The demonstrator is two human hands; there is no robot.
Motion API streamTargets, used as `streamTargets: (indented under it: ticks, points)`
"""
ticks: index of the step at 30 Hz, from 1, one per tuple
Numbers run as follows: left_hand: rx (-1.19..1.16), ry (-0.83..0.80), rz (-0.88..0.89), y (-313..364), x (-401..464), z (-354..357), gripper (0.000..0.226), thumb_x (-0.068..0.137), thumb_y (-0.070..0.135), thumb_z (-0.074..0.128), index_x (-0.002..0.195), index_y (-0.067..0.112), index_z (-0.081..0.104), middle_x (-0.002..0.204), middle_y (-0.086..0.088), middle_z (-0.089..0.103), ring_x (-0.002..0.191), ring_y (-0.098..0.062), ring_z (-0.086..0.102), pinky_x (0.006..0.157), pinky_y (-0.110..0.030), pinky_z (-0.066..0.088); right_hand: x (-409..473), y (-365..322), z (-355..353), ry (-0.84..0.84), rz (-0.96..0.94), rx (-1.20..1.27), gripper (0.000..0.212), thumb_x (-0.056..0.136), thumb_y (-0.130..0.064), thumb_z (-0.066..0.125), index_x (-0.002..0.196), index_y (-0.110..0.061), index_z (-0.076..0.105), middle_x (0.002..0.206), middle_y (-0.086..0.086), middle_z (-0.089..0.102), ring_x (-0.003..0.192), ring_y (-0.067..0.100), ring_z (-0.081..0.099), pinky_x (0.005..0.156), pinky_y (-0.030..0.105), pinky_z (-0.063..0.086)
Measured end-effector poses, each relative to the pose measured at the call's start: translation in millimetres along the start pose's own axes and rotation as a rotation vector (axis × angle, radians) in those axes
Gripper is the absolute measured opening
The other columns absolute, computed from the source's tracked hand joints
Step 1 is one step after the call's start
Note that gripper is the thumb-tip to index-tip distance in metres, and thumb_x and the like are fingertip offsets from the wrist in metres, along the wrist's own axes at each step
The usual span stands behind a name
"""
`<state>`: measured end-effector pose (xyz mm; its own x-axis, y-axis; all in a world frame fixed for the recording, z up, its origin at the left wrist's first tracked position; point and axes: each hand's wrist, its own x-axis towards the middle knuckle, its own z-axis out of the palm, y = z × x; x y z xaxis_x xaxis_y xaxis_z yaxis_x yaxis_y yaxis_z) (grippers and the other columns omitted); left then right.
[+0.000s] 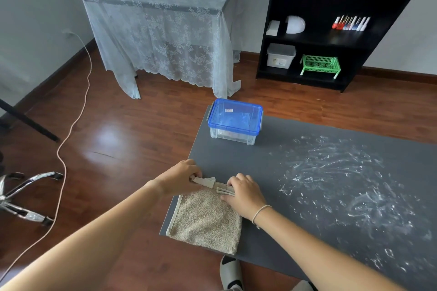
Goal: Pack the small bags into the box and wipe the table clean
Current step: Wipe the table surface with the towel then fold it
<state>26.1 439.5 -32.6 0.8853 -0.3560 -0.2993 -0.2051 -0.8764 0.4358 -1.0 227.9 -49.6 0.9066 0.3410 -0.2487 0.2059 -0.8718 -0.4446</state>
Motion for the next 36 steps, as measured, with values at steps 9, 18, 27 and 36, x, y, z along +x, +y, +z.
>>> streamTargets:
  ticks: [9,18,27,36]
  points:
    - [-0.188,-0.006,-0.030,32,0,-11,0.029,0.077,0.017,0.064,0.064,0.033,0.043,0.058,0.009,0.047,0.049,-0.004,0.041,0.048,-0.013,0.033,-23,9,-16,0.028,0.046,0.445,0.024,0.082,-0.027,0.066,0.082,-0.019,0.044,0.087,0.002,0.053,0.077,0.019,0.048,0.066,0.029,0.034]
    - [-0.403,0.120,0.056,140,25,-28,0.011,0.077,0.011,0.067,0.081,0.019,0.060,0.074,0.001,0.052,0.061,-0.004,0.046,0.055,-0.007,0.041,-72,71,-91,0.322,0.173,0.941,0.016,0.080,-0.007,0.067,0.086,-0.017,0.056,0.075,-0.007,0.055,0.068,0.008,0.049,0.055,0.012,0.037]
    - [-0.551,0.176,0.154,273,47,-1,0.018,0.078,0.017,0.070,0.080,0.034,0.064,0.074,0.013,0.057,0.064,0.004,0.050,0.064,-0.011,0.043,-153,175,-162,0.517,0.140,0.932,0.019,0.084,-0.009,0.064,0.097,-0.023,0.062,0.089,-0.010,0.063,0.081,0.002,0.057,0.069,0.010,0.045]
    - [-0.727,0.215,0.062,360,91,55,0.022,0.087,0.015,0.060,0.105,0.026,0.061,0.103,0.000,0.063,0.082,-0.011,0.059,0.076,-0.028,0.054,-183,282,-191,0.611,0.448,0.568,0.039,0.086,-0.006,0.058,0.125,-0.011,0.053,0.123,0.011,0.052,0.105,0.023,0.053,0.082,0.008,0.040]
